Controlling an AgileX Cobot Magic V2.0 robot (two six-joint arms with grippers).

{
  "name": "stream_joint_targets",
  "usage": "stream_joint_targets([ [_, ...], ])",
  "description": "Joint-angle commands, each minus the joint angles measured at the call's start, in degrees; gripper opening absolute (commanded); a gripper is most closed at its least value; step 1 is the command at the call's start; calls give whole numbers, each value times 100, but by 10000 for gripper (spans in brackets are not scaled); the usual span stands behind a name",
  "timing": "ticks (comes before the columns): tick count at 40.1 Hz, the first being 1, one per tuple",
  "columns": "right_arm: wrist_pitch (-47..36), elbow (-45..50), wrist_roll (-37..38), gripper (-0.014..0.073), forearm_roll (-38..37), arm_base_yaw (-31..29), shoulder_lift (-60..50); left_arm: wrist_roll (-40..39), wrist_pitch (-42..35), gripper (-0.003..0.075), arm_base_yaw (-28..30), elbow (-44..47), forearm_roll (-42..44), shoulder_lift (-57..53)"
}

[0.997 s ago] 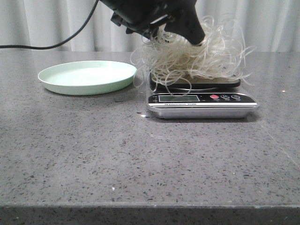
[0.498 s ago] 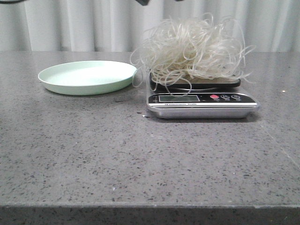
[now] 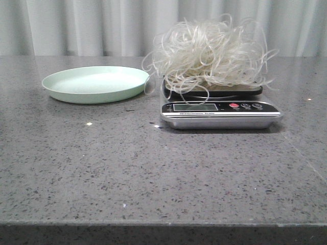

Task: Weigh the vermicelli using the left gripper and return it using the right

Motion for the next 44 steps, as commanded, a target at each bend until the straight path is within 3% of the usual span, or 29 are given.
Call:
stream_joint_targets([
  [1,-470,-43,-19,151,0,-27,-55,-107,-299,341,409,276,55,-660],
  [9,-470,-43,-19,151,0,-27,-55,-107,-684,193,1117,1451,525,-1864],
  [14,-483,-43,-19,151,0,-28,-55,-107,-1110,134,1232,2159,896,-2581],
  [29,-552,-43,-19,151,0,-28,-55,-107,-2873,136,1232,4397,1374,-4677],
  [38,-800,-104,-19,151,0,-28,-55,-107,-2950,136,1232,5158,1294,-5475],
  [44,-674,-479,-19,151,0,-28,-41,-107,-2971,136,1232,5377,790,-5640],
])
